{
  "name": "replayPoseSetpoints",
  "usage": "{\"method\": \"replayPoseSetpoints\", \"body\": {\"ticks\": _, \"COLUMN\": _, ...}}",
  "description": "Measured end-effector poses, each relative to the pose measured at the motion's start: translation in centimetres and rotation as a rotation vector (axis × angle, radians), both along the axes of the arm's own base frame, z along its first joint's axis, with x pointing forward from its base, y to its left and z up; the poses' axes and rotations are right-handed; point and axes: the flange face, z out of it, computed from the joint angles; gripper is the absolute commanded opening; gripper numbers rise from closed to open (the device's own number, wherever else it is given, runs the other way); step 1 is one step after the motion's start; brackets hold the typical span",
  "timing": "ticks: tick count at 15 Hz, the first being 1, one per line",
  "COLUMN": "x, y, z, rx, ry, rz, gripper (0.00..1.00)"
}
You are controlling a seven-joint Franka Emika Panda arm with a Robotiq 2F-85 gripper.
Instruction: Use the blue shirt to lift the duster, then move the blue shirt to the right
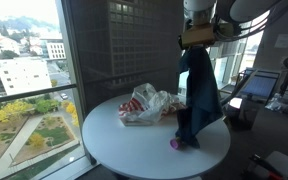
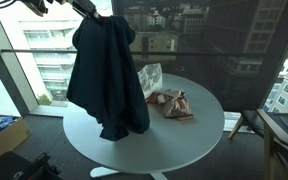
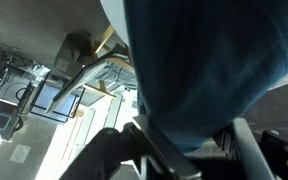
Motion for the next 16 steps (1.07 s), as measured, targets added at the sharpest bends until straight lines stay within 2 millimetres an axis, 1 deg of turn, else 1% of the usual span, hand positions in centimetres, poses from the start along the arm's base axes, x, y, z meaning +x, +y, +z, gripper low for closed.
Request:
{"method": "replayPoseSetpoints", "body": {"ticks": 1, "x": 0.3, "y": 0.4, "z": -0.6, "rx": -0.019, "ry": -0.002, "rz": 0.005, "gripper": 0.35}}
{"method": "replayPoseSetpoints", "body": {"ticks": 3, "x": 0.6, "y": 2.0, "z": -1.3, "rx": -0.067, "ry": -0.031, "rz": 0.027, "gripper": 0.35}}
{"method": "replayPoseSetpoints", "body": {"ticks": 5, "x": 0.3, "y": 4.4, "z": -1.1, "rx": -0.114, "ry": -0.089, "rz": 0.068, "gripper": 0.35}}
{"method": "replayPoseSetpoints", "body": {"ticks": 9, "x": -1.4, "y": 9.4, "z": 1.3, "rx": -0.171, "ry": -0.213, "rz": 0.153, "gripper": 0.35}}
{"method": "replayPoseSetpoints", "body": {"ticks": 13, "x": -2.6, "y": 13.5, "z": 3.9, "rx": -0.19, "ry": -0.324, "rz": 0.239, "gripper": 0.35}}
{"method": "replayPoseSetpoints", "body": {"ticks": 15, "x": -2.9, "y": 15.4, "z": 4.5, "rx": -0.193, "ry": -0.345, "rz": 0.273, "gripper": 0.35}}
{"method": "replayPoseSetpoints", "body": {"ticks": 16, "x": -2.8, "y": 16.2, "z": 4.3, "rx": -0.194, "ry": -0.343, "rz": 0.287, "gripper": 0.35}}
